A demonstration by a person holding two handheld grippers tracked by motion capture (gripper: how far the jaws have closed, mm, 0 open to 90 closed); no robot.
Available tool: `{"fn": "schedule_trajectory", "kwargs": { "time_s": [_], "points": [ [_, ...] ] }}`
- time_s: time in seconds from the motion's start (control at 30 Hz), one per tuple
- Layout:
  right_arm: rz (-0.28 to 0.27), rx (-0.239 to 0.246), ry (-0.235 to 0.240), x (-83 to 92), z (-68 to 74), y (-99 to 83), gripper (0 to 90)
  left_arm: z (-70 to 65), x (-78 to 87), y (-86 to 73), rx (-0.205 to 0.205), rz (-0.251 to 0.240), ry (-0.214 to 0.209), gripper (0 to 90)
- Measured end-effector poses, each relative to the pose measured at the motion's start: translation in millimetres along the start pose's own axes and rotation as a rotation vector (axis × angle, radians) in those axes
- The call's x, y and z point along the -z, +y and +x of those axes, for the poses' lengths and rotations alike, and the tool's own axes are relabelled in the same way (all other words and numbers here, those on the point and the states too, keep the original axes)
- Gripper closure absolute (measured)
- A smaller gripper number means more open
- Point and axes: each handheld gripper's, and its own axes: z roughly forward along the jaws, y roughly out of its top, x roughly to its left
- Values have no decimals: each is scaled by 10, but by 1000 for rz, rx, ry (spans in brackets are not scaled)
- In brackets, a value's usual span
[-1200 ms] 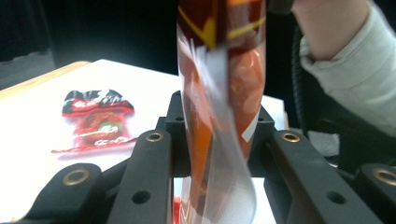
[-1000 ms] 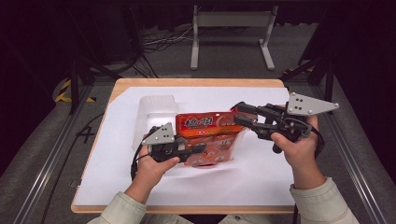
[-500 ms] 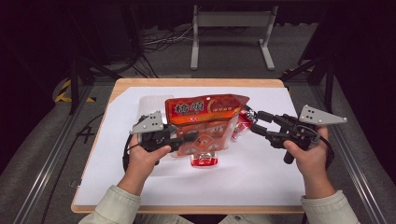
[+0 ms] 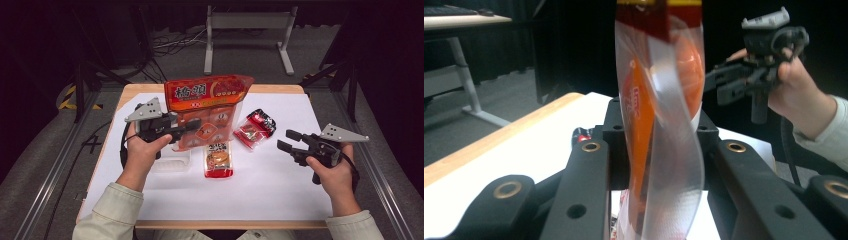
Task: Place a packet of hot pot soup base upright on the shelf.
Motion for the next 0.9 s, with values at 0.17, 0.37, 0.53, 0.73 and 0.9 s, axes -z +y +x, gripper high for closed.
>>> {"fn": "schedule_trajectory", "kwargs": {
  "time_s": [0.17,0.37,0.53,0.73,0.9],
  "points": [
    [3,9,-52,-4,-38,-101,361,111,64,84,16,-25,3,706],
    [19,-2,-77,22,-64,-182,356,237,156,163,6,-26,50,706],
    [37,-21,-96,57,-87,-240,361,389,237,183,16,-54,87,706],
    [42,-25,-106,87,-95,-264,366,567,260,166,23,-58,129,706],
    [44,-35,-108,114,-106,-281,372,706,279,110,26,-54,169,706]
  ]
}}
